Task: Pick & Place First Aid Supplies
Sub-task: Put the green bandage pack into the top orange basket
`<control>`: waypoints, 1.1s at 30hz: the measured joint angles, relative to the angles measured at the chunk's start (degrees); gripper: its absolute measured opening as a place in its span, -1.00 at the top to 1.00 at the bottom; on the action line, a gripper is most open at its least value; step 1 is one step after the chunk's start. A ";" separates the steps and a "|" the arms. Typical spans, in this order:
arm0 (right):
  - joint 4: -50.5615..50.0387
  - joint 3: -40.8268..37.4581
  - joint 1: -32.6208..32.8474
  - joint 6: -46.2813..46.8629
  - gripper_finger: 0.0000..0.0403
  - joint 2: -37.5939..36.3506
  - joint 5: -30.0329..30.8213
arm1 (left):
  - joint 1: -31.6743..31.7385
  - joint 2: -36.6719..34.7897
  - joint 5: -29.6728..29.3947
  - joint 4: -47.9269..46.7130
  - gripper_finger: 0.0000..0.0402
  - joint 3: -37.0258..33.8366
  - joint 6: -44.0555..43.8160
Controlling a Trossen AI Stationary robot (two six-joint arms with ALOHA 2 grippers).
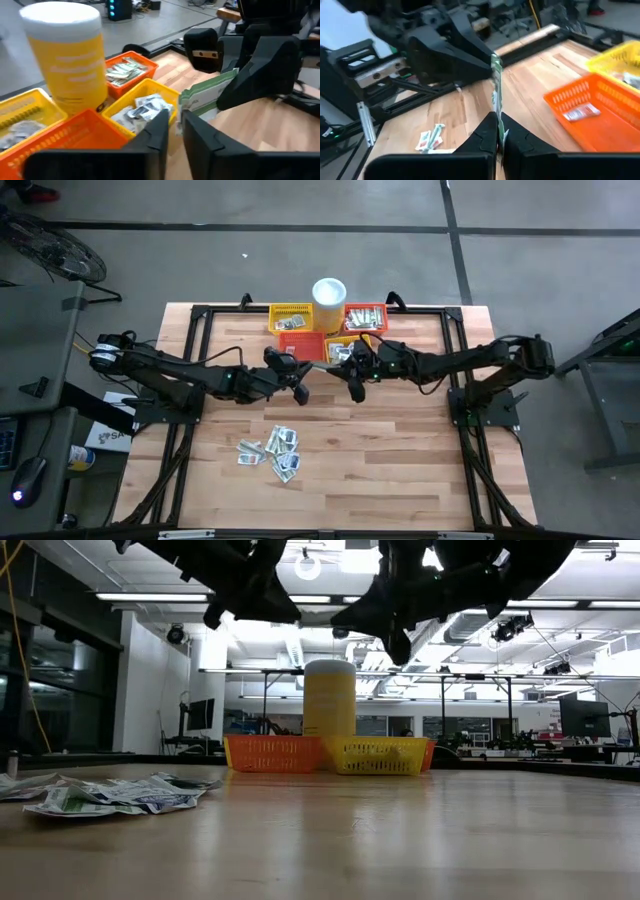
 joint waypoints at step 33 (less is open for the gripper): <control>-34.12 -0.04 -41.27 -2.64 1.00 -11.09 -16.90 | 0.00 -8.81 -2.28 -24.54 0.23 0.04 -17.01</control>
